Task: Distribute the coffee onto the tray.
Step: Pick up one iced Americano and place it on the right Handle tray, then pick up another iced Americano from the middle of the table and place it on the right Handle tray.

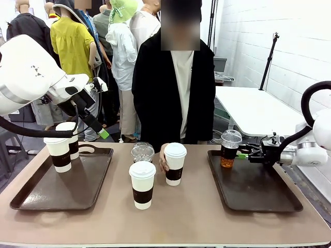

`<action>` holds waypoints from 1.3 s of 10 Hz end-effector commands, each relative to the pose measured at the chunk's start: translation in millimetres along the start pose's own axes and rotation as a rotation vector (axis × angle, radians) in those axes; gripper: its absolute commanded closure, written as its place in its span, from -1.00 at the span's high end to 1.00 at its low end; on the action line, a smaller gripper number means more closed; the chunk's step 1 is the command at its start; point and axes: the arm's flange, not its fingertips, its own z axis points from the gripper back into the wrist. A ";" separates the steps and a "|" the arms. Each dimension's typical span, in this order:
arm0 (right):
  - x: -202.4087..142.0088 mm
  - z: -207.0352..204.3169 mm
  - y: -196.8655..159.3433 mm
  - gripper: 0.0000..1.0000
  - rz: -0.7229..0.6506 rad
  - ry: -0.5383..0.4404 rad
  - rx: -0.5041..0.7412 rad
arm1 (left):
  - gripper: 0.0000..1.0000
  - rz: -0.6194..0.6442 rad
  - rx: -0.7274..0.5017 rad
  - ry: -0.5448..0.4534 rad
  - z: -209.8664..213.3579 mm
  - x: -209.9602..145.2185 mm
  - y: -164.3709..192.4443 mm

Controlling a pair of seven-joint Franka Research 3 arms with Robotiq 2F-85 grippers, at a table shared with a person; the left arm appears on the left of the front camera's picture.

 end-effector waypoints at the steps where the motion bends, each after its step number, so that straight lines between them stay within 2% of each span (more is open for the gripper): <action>1: 6.3 9.5 16.3 1.00 -0.028 -0.015 -0.040 | 1.00 -0.005 -0.014 -0.004 1.5 -1.8 1.4; 4: 6.6 18.2 26.5 1.00 -0.023 -0.011 -0.058 | 1.00 -0.005 -0.014 -0.004 1.5 -1.8 1.4; 5: 1.6 20.9 12.8 1.00 -0.019 -0.001 -0.035 | 1.00 -0.005 -0.014 -0.004 1.5 -1.8 1.4; 13: 1.6 20.9 12.8 1.00 -0.019 -0.001 -0.035 | 1.00 -0.005 -0.014 -0.004 1.5 -1.8 1.4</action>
